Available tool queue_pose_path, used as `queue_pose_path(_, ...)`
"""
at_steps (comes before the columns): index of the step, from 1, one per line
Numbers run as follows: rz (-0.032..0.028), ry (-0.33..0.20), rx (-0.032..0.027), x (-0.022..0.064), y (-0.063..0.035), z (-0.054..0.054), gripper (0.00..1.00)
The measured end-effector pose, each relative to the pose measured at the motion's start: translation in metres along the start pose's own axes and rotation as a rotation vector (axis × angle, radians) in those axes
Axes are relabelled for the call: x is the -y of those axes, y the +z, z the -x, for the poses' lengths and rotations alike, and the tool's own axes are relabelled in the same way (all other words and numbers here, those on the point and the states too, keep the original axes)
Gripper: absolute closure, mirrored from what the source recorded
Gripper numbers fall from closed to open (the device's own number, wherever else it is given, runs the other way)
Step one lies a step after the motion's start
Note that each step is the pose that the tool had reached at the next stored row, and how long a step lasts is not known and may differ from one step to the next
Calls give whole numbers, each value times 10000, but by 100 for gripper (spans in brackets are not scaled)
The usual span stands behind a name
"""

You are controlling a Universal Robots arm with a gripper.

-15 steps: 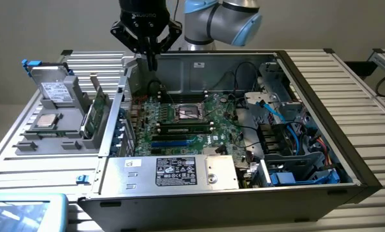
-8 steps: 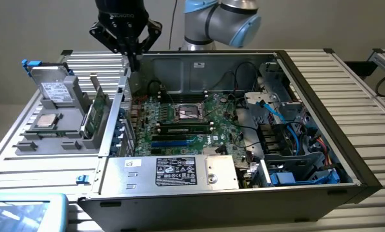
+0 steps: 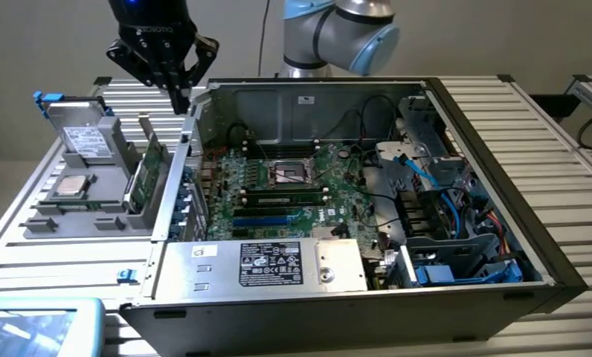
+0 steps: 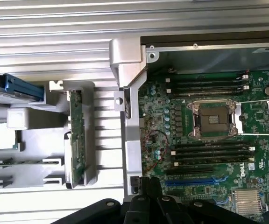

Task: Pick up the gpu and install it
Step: 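Reach for the gpu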

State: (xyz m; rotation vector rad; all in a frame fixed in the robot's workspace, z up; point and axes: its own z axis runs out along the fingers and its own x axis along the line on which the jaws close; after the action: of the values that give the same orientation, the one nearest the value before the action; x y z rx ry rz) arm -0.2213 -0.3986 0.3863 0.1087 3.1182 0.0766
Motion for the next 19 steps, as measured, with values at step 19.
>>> queue_pose_path(19, 2, 0, -1, 56, 165, -865, 88)
